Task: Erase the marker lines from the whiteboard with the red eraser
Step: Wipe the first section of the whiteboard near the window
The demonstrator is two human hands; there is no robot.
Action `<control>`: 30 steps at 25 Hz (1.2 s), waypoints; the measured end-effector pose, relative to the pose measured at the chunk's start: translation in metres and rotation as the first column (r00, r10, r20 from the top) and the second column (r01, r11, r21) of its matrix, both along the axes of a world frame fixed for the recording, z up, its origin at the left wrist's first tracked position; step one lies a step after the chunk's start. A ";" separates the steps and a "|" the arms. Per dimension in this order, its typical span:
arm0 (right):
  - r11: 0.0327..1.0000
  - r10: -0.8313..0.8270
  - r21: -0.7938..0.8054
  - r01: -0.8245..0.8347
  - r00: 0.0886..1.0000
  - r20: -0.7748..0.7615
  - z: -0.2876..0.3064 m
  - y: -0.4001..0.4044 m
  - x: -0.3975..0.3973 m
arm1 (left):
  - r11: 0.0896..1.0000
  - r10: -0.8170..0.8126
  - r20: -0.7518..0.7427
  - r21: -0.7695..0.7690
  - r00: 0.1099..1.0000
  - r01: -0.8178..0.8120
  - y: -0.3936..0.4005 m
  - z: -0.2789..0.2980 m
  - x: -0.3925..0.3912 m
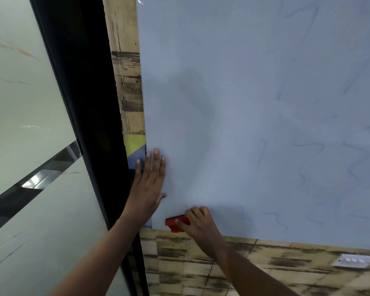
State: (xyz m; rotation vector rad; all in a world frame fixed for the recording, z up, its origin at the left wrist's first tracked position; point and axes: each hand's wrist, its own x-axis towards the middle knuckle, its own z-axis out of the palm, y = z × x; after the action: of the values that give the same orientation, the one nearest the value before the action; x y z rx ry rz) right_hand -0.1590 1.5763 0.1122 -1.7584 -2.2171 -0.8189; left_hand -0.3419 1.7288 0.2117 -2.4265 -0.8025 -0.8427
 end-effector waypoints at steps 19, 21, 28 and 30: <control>0.851 -0.386 0.143 0.505 0.787 -0.480 -0.041 -0.076 0.080 | 0.996 0.030 0.075 -0.090 0.997 -0.023 -0.014 -0.021 0.025; 0.846 -0.413 0.078 0.527 0.741 -0.529 -0.039 -0.082 0.077 | 0.995 0.023 0.096 -0.096 0.995 -0.014 -0.019 -0.021 0.025; 0.620 0.166 0.237 0.748 0.170 -0.971 0.047 -0.077 0.058 | 0.996 -0.080 0.076 -0.029 0.994 0.083 -0.031 -0.024 0.031; 0.582 0.219 0.209 0.786 0.097 -0.971 0.060 -0.074 0.056 | 0.995 -0.080 0.067 -0.050 0.995 0.083 -0.035 -0.022 0.038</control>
State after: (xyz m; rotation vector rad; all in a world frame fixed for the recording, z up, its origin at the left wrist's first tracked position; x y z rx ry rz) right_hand -0.1030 1.5018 0.1724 -1.5044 -0.3597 -0.2587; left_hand -0.3038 1.6940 0.1894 -2.5045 -0.7632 -0.9471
